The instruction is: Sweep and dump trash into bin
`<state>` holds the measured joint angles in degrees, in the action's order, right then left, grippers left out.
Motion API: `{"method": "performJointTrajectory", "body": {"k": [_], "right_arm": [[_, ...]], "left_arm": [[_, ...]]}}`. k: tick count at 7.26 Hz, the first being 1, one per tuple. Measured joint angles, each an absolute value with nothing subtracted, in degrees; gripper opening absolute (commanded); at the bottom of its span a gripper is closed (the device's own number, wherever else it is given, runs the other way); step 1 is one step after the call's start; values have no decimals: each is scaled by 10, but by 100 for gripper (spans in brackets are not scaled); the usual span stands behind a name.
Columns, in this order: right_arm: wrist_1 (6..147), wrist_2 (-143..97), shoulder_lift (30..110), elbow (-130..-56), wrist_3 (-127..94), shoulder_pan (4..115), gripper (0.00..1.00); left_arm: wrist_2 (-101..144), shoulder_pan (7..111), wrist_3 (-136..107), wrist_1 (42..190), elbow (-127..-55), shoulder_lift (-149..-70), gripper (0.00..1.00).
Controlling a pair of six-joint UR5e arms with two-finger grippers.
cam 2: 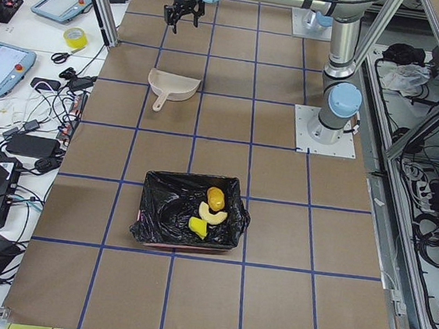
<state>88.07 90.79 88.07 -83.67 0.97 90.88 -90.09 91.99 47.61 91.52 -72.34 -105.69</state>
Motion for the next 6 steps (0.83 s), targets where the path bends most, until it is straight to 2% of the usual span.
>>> {"method": "performJointTrajectory", "body": {"k": [3,6], "right_arm": [[881,908,881,-837,10,909,100],[881,908,881,-837,10,909,100]], "left_arm": [[-899,919,317,1011,-730,-973,92],[-899,914,200,1017,-790,-924,92]]}}
